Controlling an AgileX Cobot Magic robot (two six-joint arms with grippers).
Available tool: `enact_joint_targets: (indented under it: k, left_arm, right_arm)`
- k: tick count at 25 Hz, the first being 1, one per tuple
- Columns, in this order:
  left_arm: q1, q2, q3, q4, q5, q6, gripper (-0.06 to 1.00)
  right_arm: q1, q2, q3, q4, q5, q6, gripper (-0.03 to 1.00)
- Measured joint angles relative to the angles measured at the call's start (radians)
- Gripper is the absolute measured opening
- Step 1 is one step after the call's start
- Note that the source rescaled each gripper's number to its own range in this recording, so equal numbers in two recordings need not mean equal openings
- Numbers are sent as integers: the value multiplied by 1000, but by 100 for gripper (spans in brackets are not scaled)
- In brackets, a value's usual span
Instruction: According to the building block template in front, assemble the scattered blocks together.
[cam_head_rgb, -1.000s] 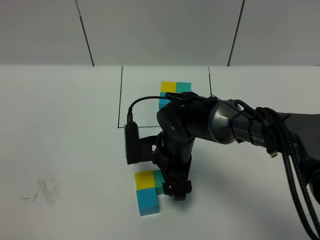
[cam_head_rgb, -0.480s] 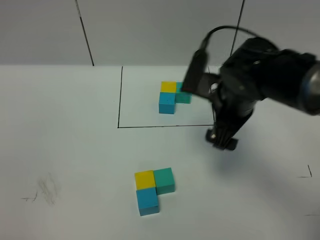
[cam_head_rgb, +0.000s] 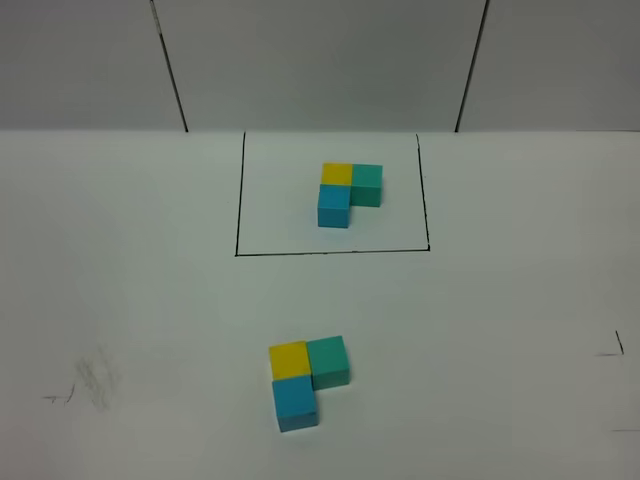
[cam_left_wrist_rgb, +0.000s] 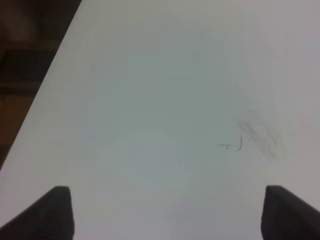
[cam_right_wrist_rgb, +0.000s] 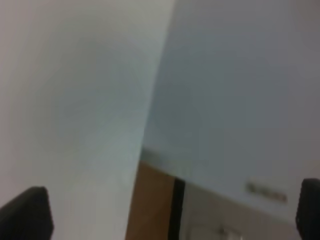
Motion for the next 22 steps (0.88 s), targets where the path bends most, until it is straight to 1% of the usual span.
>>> enact_joint_targets:
  k: [1, 4, 6, 8, 10, 12, 14, 15, 17, 19, 22]
  left_arm:
    - [0, 0, 0, 0, 0, 0, 67]
    - [0, 0, 0, 0, 0, 0, 67]
    - [0, 0, 0, 0, 0, 0, 67]
    - [0, 0, 0, 0, 0, 0, 67]
    - [0, 0, 0, 0, 0, 0, 67]
    - [0, 0, 0, 0, 0, 0, 67]
    - [0, 0, 0, 0, 0, 0, 67]
    - [0, 0, 0, 0, 0, 0, 67]
    - [0, 0, 0, 0, 0, 0, 67]
    - [0, 0, 0, 0, 0, 0, 67]
    - [0, 0, 0, 0, 0, 0, 67]
  right_arm:
    - [-58, -78, 50, -2, -7, 0, 100]
    - [-168, -330, 196, 12, -95, 1, 100]
    - [-188, -504, 275, 36, -129, 1, 100]
    - [-186, -678, 330, 100, -116, 0, 100]
    - [-168, -805, 377, 176, -49, -8, 100]
    - [-126, -909, 430, 273, 26, -14, 100]
    - [-73, -989, 479, 397, 69, -15, 100]
    - [-45, -1031, 507, 455, 76, -14, 100]
    - [4, -1108, 561, 530, 62, -1, 100]
    - [44, -1191, 625, 570, 33, 19, 100]
    - [80, -1287, 665, 599, 37, 33, 100]
